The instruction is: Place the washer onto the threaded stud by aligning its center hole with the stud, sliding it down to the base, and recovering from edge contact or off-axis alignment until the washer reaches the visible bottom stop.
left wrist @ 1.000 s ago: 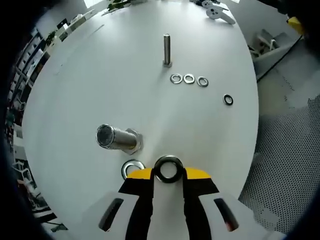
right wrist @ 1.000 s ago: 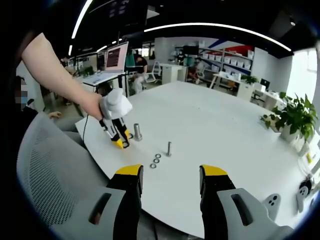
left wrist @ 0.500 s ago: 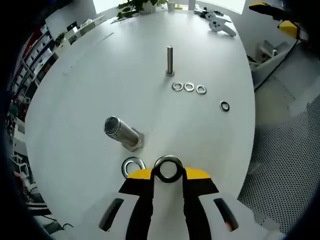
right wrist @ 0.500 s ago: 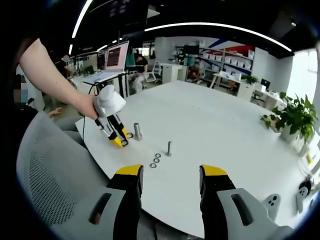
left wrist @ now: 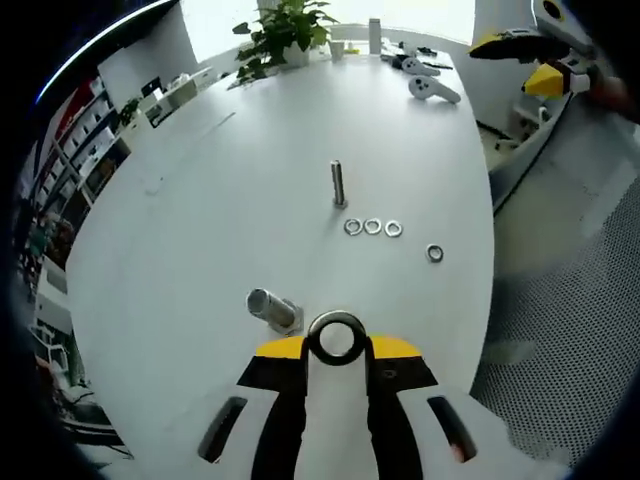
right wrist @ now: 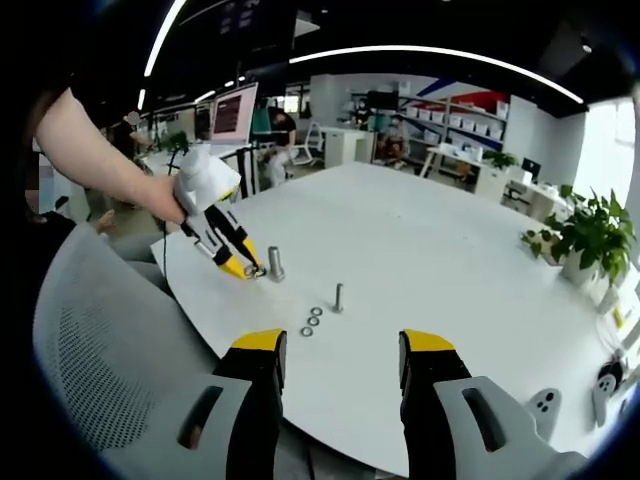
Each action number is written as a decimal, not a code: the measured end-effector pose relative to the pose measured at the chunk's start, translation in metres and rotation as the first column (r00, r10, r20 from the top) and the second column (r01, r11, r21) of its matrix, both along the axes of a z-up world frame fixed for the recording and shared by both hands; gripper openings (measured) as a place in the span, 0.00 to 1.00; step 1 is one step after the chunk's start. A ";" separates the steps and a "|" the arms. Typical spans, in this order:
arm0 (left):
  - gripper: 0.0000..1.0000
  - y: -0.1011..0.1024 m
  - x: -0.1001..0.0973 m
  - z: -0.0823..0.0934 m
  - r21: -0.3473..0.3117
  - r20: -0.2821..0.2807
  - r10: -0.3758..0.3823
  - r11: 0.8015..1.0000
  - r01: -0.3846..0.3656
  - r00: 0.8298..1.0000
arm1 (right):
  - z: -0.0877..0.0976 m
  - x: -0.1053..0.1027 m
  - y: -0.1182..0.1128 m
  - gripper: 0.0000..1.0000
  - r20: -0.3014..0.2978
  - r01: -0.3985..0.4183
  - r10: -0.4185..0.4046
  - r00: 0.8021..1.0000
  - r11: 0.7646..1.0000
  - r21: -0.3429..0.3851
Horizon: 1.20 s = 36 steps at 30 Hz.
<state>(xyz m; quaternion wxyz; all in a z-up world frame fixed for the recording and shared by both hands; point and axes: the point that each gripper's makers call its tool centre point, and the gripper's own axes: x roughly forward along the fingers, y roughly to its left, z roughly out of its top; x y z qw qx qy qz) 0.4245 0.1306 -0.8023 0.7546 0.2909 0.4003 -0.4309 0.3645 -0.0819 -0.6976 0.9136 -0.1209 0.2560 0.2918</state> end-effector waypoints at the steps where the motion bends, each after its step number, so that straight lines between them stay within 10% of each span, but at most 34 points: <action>1: 0.20 0.000 0.002 0.002 -0.002 0.004 0.000 1.000 0.000 1.000 | 0.000 0.000 0.000 0.47 0.000 0.000 0.000 1.000 1.000 0.000; 13: 0.20 0.006 0.033 0.024 0.005 0.048 0.018 1.000 -0.019 0.999 | 0.001 0.000 0.000 0.47 0.003 0.000 0.000 1.000 1.000 0.000; 36: 0.20 0.005 0.049 0.005 0.068 -0.010 0.007 0.998 -0.006 1.000 | 0.002 0.001 -0.002 0.47 0.009 0.010 -0.010 1.000 1.000 0.003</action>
